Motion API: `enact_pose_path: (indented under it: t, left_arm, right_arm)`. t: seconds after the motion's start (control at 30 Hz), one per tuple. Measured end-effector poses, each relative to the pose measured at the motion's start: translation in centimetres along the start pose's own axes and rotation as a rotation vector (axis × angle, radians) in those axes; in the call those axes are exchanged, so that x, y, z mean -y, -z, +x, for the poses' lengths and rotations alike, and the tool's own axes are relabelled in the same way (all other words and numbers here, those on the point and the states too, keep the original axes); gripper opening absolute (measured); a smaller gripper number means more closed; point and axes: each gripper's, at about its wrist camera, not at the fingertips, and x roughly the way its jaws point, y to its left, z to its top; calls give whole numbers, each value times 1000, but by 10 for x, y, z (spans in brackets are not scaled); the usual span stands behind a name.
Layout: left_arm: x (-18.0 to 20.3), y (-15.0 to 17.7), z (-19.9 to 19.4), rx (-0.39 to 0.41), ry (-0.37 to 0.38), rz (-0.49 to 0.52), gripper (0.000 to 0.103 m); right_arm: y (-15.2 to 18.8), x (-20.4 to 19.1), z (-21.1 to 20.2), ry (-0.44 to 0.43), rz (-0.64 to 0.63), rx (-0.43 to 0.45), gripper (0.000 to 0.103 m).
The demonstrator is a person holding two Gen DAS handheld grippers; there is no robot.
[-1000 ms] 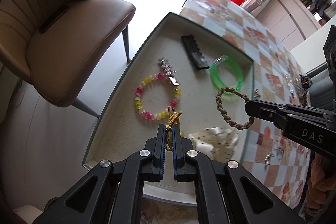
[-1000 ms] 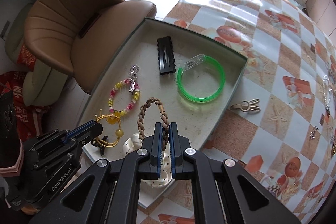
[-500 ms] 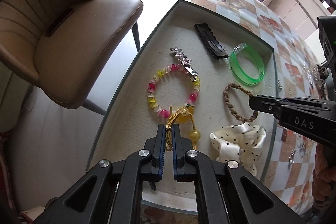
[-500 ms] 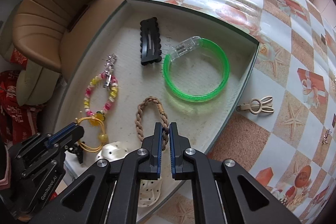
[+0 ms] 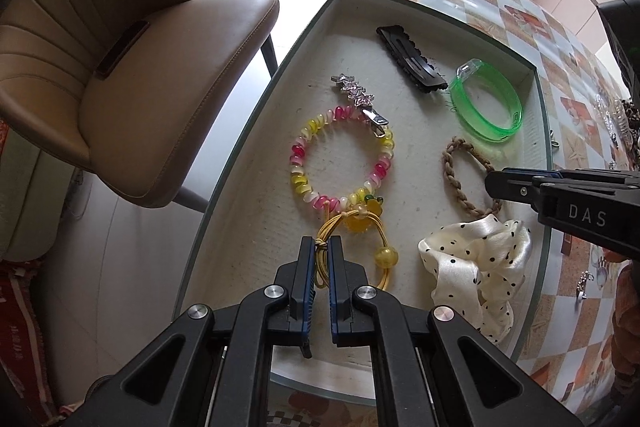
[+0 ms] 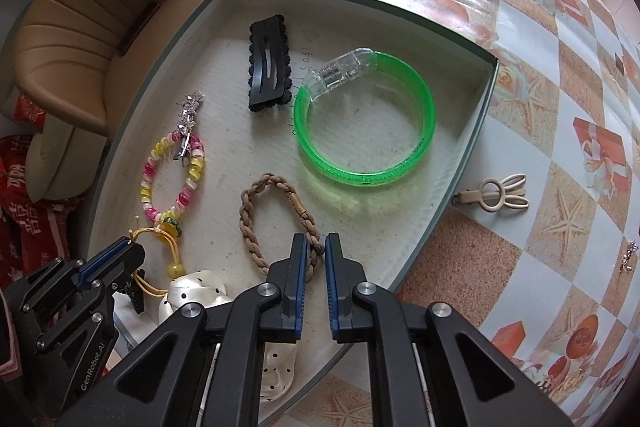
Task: Organize jewelry
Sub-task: 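Carry the hair tie and braided bracelet into the tray and open both tools, then move both tools back over the small silver charms on the table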
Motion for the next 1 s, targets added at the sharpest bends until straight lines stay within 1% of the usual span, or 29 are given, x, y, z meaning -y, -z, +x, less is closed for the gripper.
enact_pose_path:
  t: [0.03, 0.07, 0.1, 0.13, 0.2, 0.3, 0.47, 0.77, 0.8, 0.83, 0.87, 0.9, 1.0]
  left_arm:
    - [0, 0, 0, 0, -2, 1, 9]
    - [1, 0, 0, 1, -5, 1, 9]
    - [1, -1, -1, 1, -5, 2, 9]
    - [2, -1, -1, 2, -6, 2, 9]
    - [2, -2, -1, 0, -7, 1, 9]
    - [3, -3, -2, -3, -8, 2, 9]
    - [5, -4, -6, -8, -7, 8, 9]
    - [8, -6, -8, -24, -12, 4, 9]
    - [8, -7, -8, -25, -14, 7, 24]
    - [9, -7, -8, -21, -15, 12, 80]
    - [9, -7, -10, -16, -30, 6, 103]
    - [9, -7, -15, 21, -53, -2, 103]
    - [9, -10, -19, 19, -48, 2, 103]
  right_arm:
    - [-1, 0, 0, -2, -3, 3, 20]
    - [-2, -1, 0, 3, -6, 7, 36]
    - [-3, -3, -1, -3, -11, 14, 44]
    - [-4, -5, -2, 4, -12, 14, 47]
    - [-7, -7, -6, 0, -2, 24, 48]
    - [-10, -6, -24, -31, 24, 71, 48]
    - [-8, -4, -55, -37, 51, 118, 48]
    - [16, 20, -83, -24, 106, 116, 48]
    - [21, 23, -86, -21, 111, 114, 48]
    - [26, 26, -90, -18, 117, 111, 48]
    - [28, 28, -90, -17, 123, 108, 48]
    - [31, 30, -91, -16, 128, 106, 48]
    - [39, 35, -95, -11, 140, 108, 48]
